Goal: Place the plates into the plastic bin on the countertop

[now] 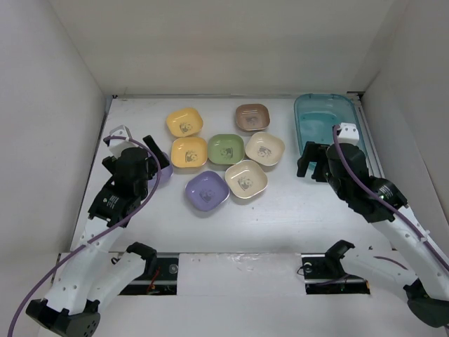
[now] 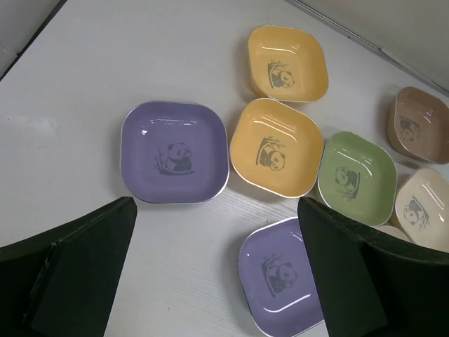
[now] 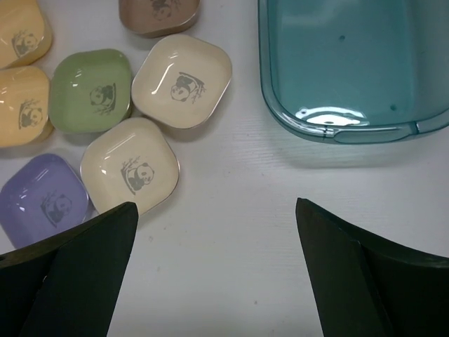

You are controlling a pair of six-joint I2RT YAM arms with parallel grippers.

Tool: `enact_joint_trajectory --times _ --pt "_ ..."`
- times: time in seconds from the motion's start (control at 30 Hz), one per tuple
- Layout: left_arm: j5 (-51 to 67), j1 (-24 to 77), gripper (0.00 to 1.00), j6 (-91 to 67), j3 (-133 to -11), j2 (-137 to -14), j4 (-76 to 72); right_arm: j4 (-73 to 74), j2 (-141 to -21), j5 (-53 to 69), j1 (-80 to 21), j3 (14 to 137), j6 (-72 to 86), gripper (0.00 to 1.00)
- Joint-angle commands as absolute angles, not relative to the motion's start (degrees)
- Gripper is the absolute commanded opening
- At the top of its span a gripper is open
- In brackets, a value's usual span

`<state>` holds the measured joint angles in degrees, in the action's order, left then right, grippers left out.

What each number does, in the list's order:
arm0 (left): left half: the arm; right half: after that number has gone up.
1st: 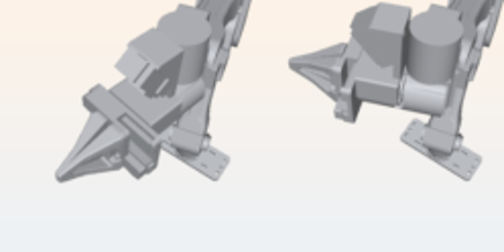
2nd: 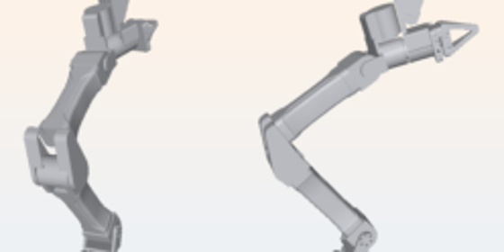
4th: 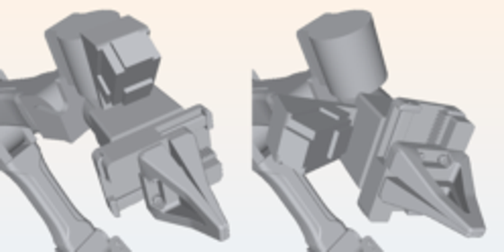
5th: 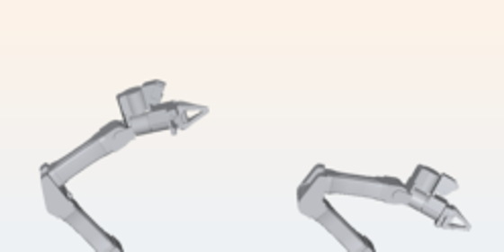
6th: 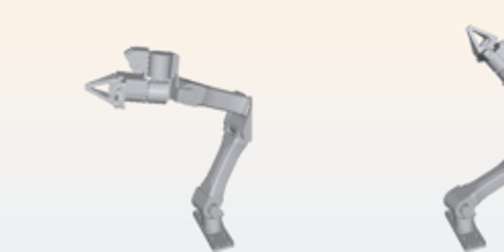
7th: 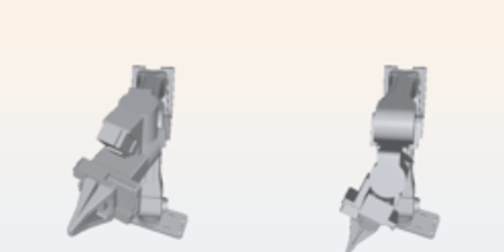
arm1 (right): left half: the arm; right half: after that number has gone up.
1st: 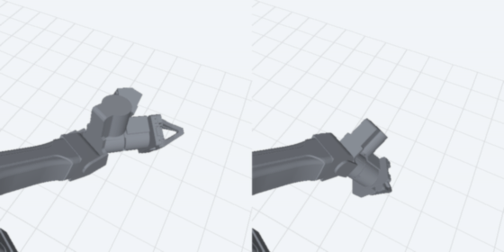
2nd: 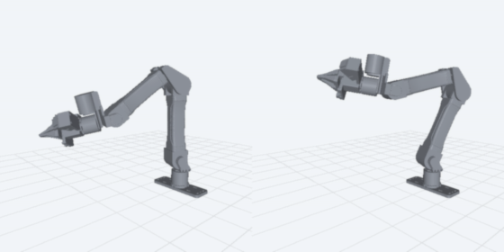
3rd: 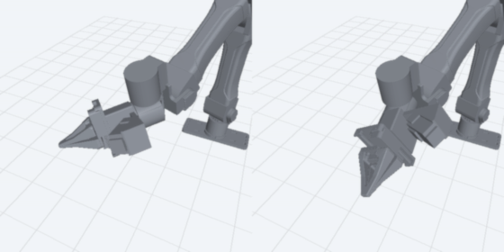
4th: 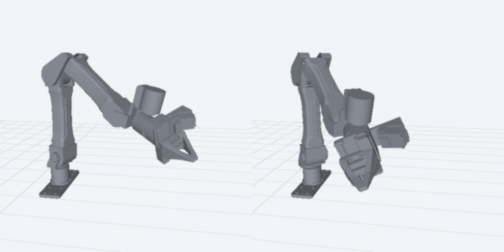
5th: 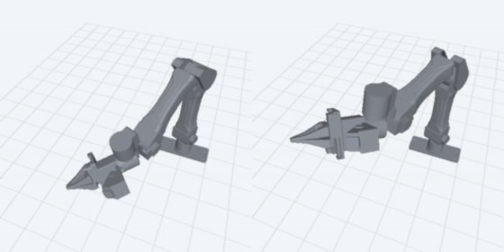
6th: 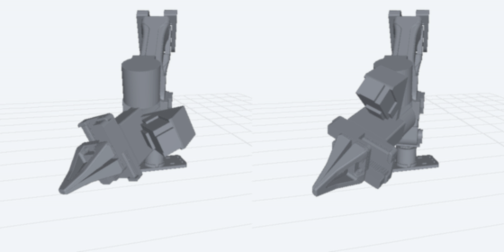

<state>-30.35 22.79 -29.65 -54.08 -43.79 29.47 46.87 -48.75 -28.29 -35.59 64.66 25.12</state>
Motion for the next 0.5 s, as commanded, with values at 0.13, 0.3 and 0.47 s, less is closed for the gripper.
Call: enact_joint_trajectory --times 0.13,0.3,0.47 --pt "-30.3 22.9 1.00 -30.1 -54.8 -43.2 28.7 40.7 -52.1 -21.3 -35.2 62.5 23.7 1.00" --pt "-29.3 22.9 1.00 -30.1 -54.8 -43.2 28.7 35.0 -62.5 -17.3 -35.2 60.5 27.0 1.00" --pt "-28.7 22.9 1.00 -30.1 -54.8 -42.5 28.7 28.3 -74.9 -14.7 -35.8 59.0 30.6 0.96"
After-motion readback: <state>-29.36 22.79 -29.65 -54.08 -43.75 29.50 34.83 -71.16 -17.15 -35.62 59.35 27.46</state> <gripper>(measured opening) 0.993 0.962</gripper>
